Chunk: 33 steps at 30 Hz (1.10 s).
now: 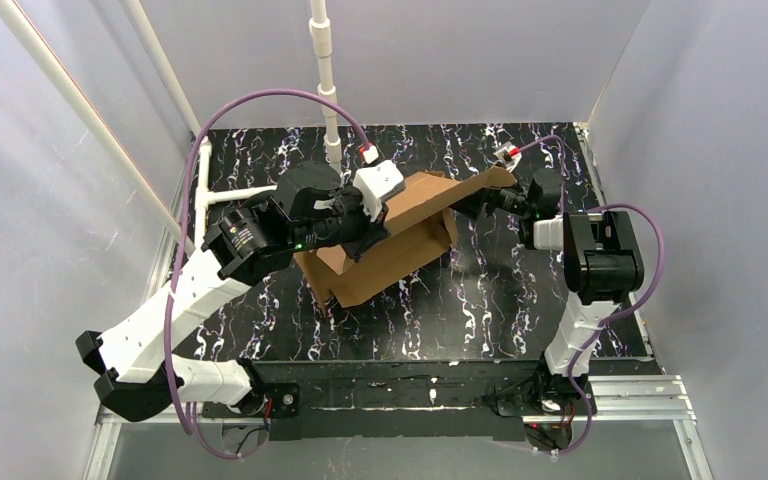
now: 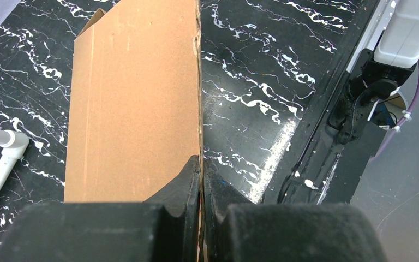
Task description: Fold the paper box
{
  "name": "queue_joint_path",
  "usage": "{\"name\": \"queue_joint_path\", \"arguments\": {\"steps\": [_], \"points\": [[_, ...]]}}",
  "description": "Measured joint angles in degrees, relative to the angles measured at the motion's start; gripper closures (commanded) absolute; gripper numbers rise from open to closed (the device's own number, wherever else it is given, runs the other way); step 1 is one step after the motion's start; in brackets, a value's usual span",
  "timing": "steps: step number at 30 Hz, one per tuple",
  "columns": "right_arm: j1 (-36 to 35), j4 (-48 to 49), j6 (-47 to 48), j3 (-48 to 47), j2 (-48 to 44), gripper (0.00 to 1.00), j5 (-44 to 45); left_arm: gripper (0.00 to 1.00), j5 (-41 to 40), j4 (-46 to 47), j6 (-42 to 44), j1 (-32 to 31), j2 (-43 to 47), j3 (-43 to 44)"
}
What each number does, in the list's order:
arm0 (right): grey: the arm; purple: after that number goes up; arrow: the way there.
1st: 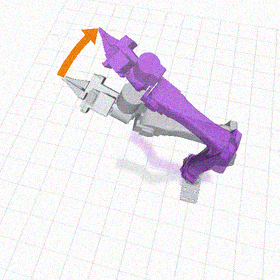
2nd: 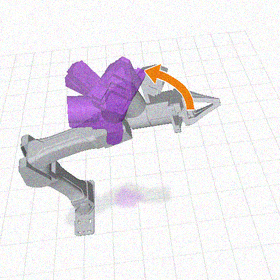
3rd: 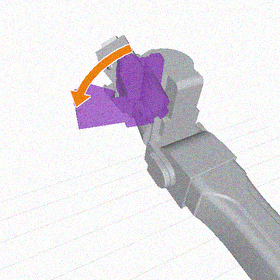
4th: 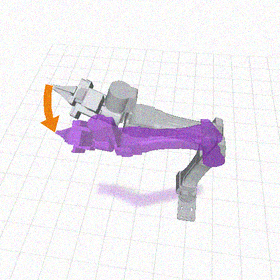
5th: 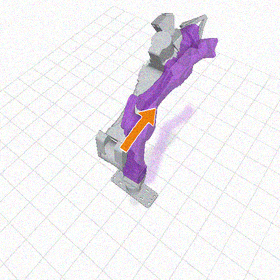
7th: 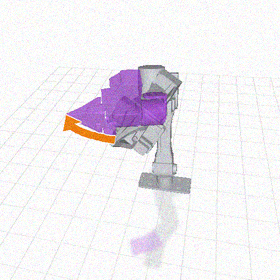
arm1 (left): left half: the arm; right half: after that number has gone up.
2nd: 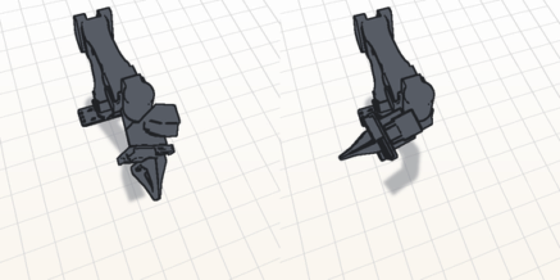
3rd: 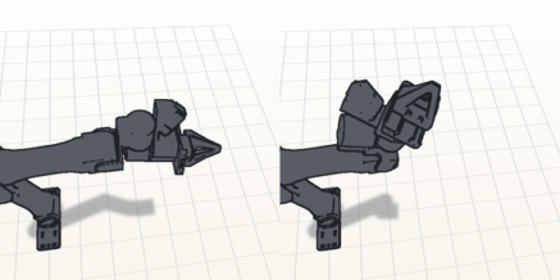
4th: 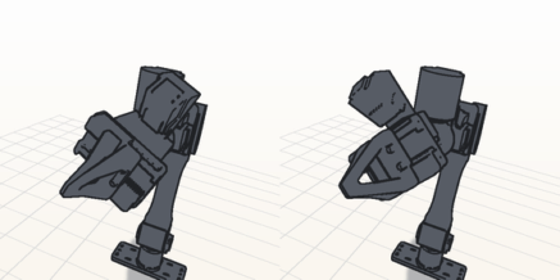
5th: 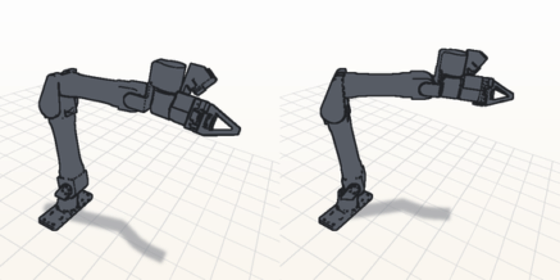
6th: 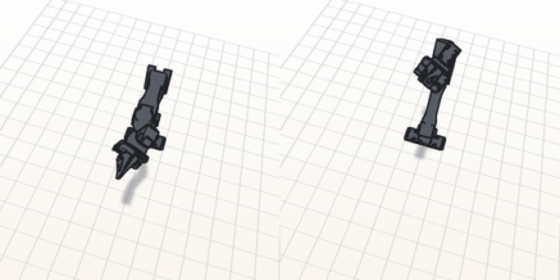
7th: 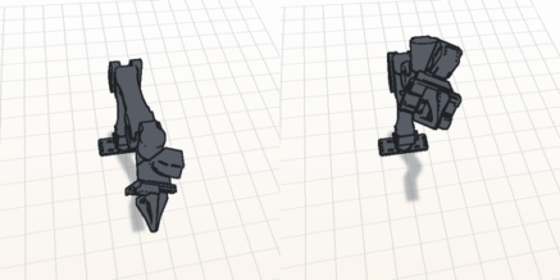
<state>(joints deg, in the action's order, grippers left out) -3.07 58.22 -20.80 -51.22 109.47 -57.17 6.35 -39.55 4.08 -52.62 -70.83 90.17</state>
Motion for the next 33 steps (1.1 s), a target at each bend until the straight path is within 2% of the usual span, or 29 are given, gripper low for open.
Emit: {"name": "queue_joint_path", "arguments": {"steps": [12,19,23,27,33], "points": [[0.0,16.6,-10.8,1.3,1.3,0.18,-6.0,1.00,1.0,0.0,0.5,0.0,0.2,0.3],[0.0,20.9,-13.4,4.0,1.3,0.22,-7.1,1.00,1.9,0.0,0.9,0.0,1.2,0.3],[0.0,20.2,-11.6,6.2,1.1,0.27,-7.3,1.00,2.2,0.1,0.8,0.0,2.2,0.3],[0.0,14.2,-5.7,7.1,-1.0,0.29,-6.9,1.00,2.5,0.1,0.8,0.0,2.6,0.2],[0.0,4.7,4.9,8.6,-7.3,0.21,-4.6,1.00,3.1,0.5,0.8,0.0,2.7,-0.5]]}}
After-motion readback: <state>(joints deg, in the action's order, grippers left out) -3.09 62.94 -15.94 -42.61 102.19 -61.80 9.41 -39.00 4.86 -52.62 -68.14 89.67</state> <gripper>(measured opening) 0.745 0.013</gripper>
